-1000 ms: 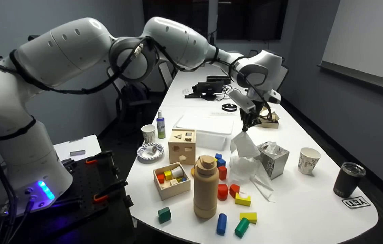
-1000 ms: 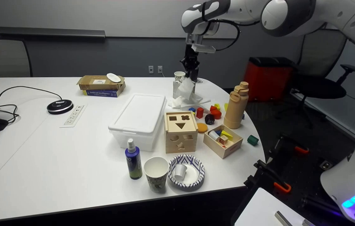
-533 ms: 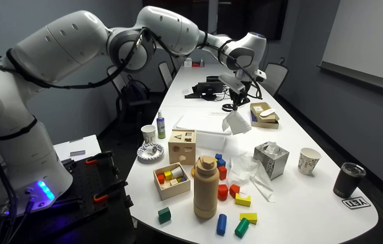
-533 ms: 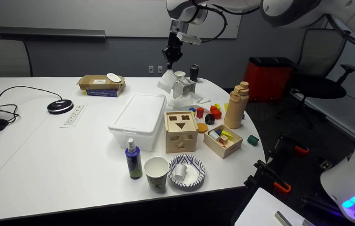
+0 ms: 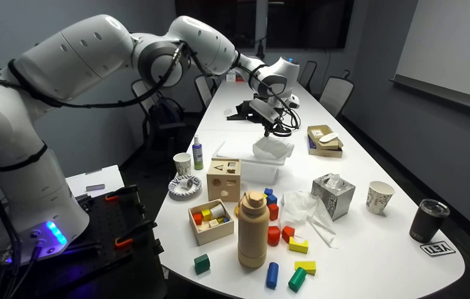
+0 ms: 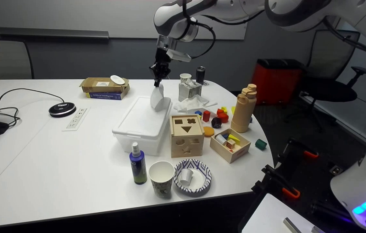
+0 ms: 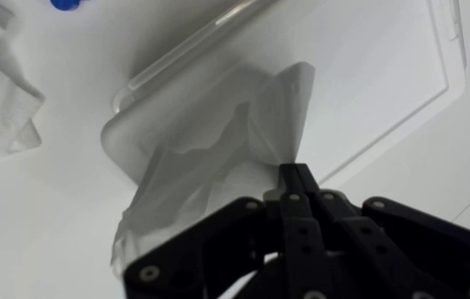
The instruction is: Use the napkin to wipe the white lid on the lunchbox
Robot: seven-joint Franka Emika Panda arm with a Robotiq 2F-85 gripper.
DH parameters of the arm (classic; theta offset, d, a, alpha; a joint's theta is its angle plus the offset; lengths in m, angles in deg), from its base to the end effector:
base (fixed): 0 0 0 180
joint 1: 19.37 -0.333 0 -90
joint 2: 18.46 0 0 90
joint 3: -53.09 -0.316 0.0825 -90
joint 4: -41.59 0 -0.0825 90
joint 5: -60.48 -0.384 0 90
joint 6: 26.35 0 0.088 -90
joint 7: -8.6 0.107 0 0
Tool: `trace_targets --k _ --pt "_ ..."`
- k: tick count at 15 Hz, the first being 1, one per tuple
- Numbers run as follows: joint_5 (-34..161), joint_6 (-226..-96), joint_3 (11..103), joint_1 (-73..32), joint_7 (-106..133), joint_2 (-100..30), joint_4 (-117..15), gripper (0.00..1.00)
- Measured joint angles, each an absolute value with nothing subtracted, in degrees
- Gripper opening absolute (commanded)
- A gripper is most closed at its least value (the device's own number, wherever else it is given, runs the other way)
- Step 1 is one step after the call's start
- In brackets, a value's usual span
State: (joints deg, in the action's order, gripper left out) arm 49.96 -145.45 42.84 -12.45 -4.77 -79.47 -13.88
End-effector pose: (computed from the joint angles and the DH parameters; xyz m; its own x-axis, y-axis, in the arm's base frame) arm 0.7913 0.0004 0.2227 0.9903 0.0935 0.1028 0.1205 -0.9465 -0.2993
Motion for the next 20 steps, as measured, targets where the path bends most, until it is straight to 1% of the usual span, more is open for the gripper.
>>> trace_targets --k 9,13,16,20 --pt "44.7 -145.7 39.0 -13.7 -4.8 -78.1 -23.2 0.00" --pt "40.2 -140.3 37.7 -13.6 -4.3 -75.5 -25.2 0.00" --pt "37.9 -137.1 37.8 -13.6 -3.2 -73.9 -25.6 0.00" --pt "38.0 -138.0 39.8 -13.6 -3.3 -73.6 -25.9 0.00"
